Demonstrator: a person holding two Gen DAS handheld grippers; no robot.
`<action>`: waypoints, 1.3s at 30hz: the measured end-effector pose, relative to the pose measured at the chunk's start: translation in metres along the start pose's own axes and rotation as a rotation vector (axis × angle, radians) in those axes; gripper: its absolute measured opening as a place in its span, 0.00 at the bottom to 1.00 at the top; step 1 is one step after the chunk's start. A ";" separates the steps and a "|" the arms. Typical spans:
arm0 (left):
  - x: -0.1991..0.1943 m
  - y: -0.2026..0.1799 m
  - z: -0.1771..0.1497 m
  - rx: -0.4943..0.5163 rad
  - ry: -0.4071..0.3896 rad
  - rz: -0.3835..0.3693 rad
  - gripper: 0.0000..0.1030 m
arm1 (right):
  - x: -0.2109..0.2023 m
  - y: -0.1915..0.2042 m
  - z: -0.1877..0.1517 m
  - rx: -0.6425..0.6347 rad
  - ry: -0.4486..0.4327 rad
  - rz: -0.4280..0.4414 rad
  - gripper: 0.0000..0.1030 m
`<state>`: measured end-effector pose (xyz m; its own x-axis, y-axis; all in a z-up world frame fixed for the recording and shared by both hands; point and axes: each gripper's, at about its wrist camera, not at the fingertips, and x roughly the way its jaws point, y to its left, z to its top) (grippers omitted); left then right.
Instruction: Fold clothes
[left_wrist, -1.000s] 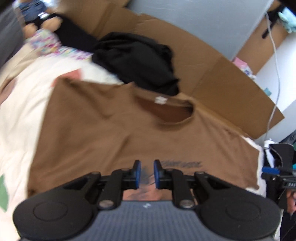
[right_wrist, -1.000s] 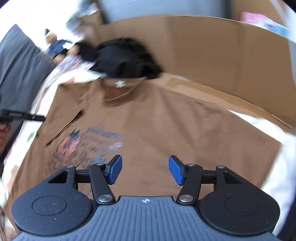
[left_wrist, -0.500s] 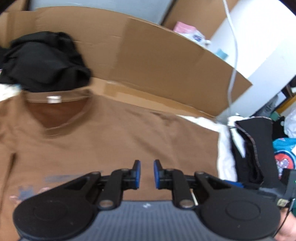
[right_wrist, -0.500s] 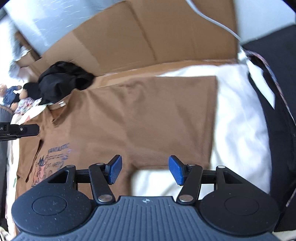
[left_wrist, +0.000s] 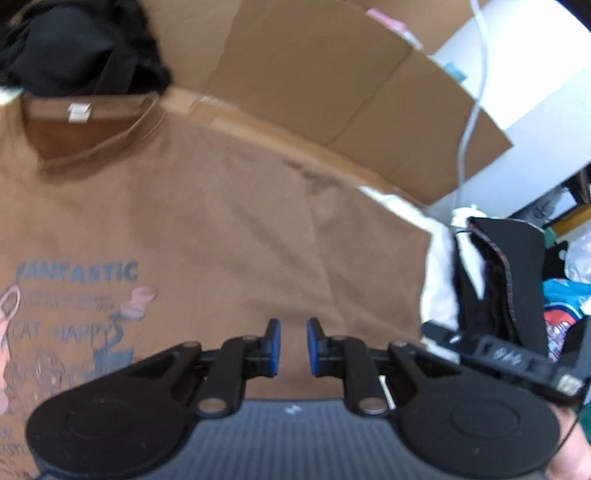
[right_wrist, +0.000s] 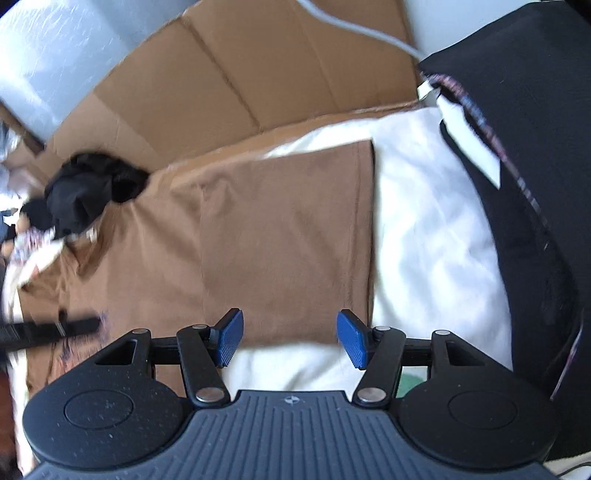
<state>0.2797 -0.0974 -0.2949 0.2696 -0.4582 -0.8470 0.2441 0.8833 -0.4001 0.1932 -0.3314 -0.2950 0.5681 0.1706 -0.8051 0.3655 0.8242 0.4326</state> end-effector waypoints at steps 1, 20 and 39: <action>0.002 0.001 -0.001 -0.001 0.001 -0.004 0.14 | 0.000 -0.002 0.001 0.010 -0.001 -0.006 0.61; 0.049 -0.043 -0.021 0.136 0.038 -0.073 0.10 | 0.012 -0.038 -0.017 0.198 0.025 0.014 0.61; 0.084 -0.037 -0.033 0.093 0.080 -0.057 0.02 | 0.020 -0.043 -0.001 0.311 0.033 0.085 0.13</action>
<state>0.2629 -0.1650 -0.3627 0.1787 -0.4945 -0.8506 0.3433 0.8415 -0.4171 0.1885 -0.3629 -0.3298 0.5840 0.2531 -0.7713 0.5286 0.6025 0.5980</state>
